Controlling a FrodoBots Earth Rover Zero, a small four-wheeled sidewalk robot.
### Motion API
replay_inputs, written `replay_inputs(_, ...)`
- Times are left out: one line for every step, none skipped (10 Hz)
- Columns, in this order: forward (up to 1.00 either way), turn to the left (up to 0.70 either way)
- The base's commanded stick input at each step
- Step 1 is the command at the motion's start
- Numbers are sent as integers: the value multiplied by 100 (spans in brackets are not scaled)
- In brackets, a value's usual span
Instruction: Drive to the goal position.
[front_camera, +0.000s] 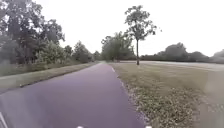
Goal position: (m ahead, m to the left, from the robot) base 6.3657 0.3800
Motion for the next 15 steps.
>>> replay_inputs(70, 0)
replay_inputs(70, 0)
replay_inputs(70, 7)
replay_inputs(70, 14)
replay_inputs(70, 14)
replay_inputs(70, 14)
replay_inputs(70, 12)
replay_inputs(70, 3)
replay_inputs(70, 0)
replay_inputs(70, 0)
replay_inputs(70, 0)
replay_inputs(70, 0)
replay_inputs(70, 0)
replay_inputs(70, 0)
replay_inputs(70, 0)
